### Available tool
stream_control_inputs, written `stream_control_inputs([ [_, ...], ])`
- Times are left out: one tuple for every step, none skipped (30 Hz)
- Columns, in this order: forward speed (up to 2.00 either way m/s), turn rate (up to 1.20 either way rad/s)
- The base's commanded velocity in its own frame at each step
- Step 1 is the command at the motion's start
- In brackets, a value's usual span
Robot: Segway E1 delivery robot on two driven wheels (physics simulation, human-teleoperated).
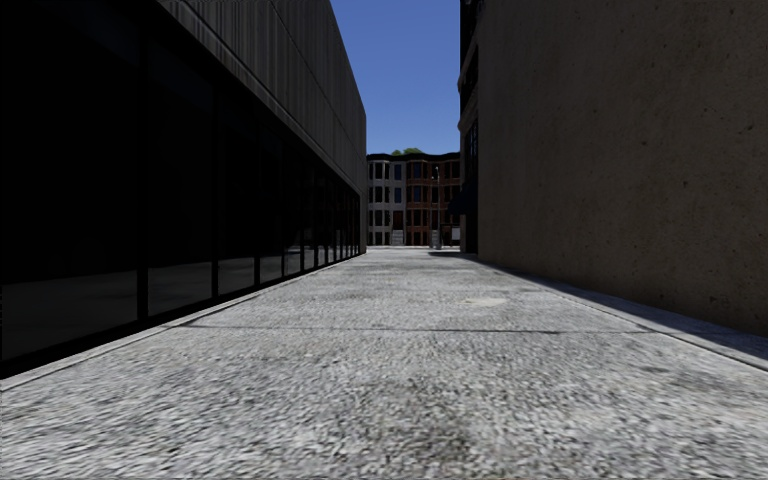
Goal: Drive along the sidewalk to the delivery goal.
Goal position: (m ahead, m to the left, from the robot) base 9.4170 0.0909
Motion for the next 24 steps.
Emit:
stream_control_inputs([
  [2.0,0.0],
  [2.0,0.0],
  [2.0,0.0],
  [2.0,0.0],
  [2.0,0.0],
  [2.0,0.0],
  [2.0,0.0],
  [2.0,0.0],
  [2.0,0.0],
  [2.0,0.0],
  [2.0,0.0],
  [2.0,0.0],
  [2.0,0.0],
  [2.0,0.0],
  [2.0,0.0],
  [2.0,0.0],
  [2.0,0.0],
  [2.0,0.0],
  [2.0,0.0],
  [2.0,0.0],
  [2.0,0.0],
  [2.0,0.0],
  [2.0,0.0],
  [2.0,0.0],
])
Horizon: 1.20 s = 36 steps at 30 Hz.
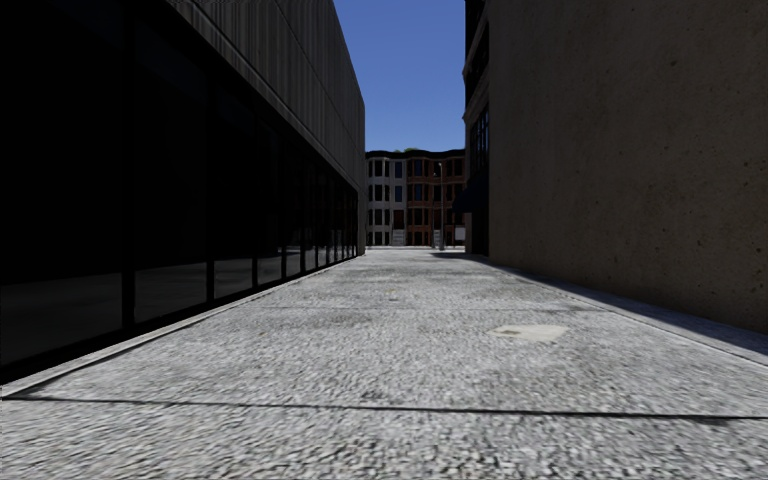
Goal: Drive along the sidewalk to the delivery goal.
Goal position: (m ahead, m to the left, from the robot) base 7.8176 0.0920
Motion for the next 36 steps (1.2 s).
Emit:
stream_control_inputs([
  [2.0,0.0],
  [2.0,0.0],
  [2.0,0.0],
  [2.0,0.0],
  [2.0,0.0],
  [2.0,0.0],
  [2.0,0.0],
  [2.0,0.0],
  [2.0,0.0],
  [2.0,0.0],
  [2.0,0.0],
  [2.0,0.0],
  [2.0,0.0],
  [2.0,0.0],
  [2.0,0.0],
  [2.0,0.0],
  [2.0,0.0],
  [2.0,0.0],
  [2.0,0.0],
  [2.0,0.0],
  [2.0,0.0],
  [2.0,0.0],
  [2.0,0.0],
  [2.0,0.0],
  [2.0,0.0],
  [2.0,0.0],
  [2.0,0.0],
  [2.0,0.0],
  [2.0,0.0],
  [2.0,0.0],
  [2.0,0.0],
  [2.0,0.0],
  [2.0,0.0],
  [2.0,0.0],
  [2.0,0.0],
  [2.0,0.0],
])
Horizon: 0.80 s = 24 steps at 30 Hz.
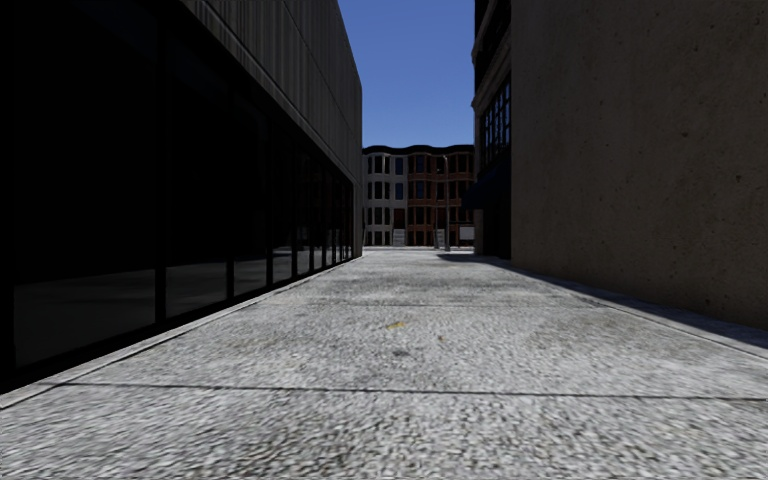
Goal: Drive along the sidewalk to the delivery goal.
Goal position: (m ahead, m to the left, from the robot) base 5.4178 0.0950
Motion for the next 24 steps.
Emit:
stream_control_inputs([
  [2.0,0.0],
  [2.0,0.0],
  [2.0,0.0],
  [2.0,0.0],
  [2.0,0.0],
  [2.0,0.0],
  [2.0,0.0],
  [2.0,0.0],
  [2.0,0.0],
  [2.0,0.0],
  [2.0,0.0],
  [2.0,0.0],
  [2.0,0.0],
  [2.0,0.0],
  [2.0,0.0],
  [2.0,0.0],
  [2.0,0.0],
  [2.0,0.0],
  [2.0,0.0],
  [2.0,0.0],
  [2.0,0.0],
  [2.0,0.0],
  [2.0,0.0],
  [2.0,0.0],
])
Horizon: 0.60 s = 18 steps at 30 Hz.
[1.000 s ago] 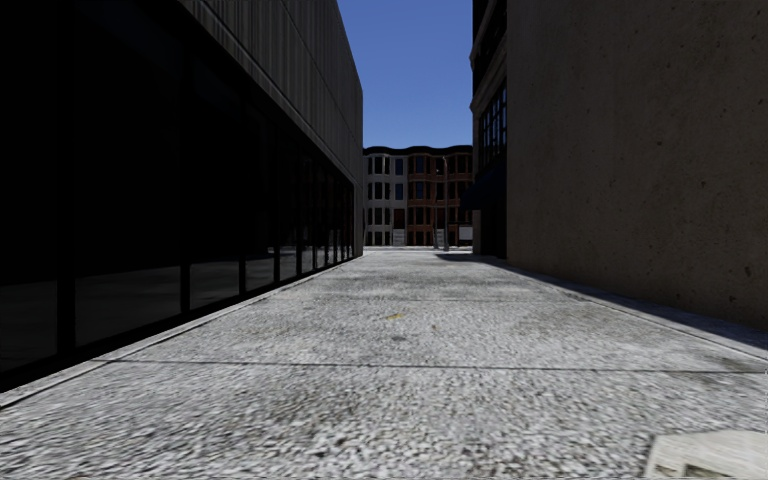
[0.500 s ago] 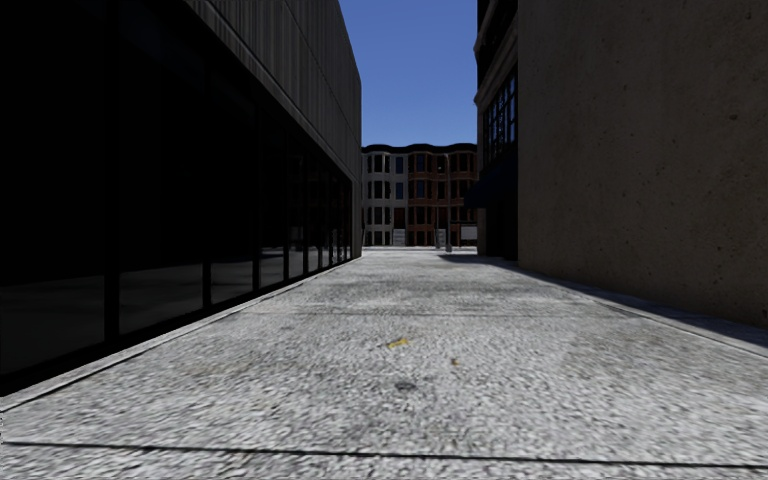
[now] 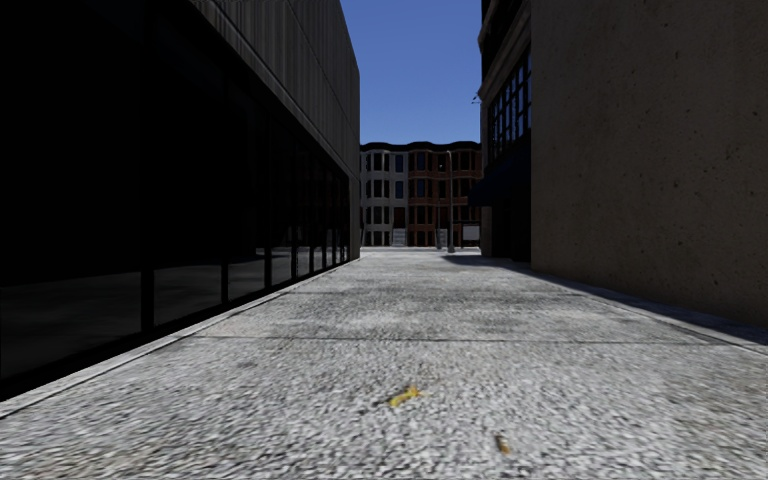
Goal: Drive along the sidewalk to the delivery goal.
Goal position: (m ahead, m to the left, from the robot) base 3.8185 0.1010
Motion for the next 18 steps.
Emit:
stream_control_inputs([
  [2.0,0.0],
  [2.0,0.0],
  [2.0,0.0],
  [2.0,0.0],
  [2.0,0.0],
  [2.0,0.0],
  [2.0,0.0],
  [2.0,0.0],
  [2.0,0.0],
  [2.0,0.0],
  [2.0,0.0],
  [2.0,0.0],
  [2.0,0.0],
  [2.0,0.0],
  [2.0,0.0],
  [2.0,0.0],
  [2.0,0.0],
  [2.0,0.0],
])
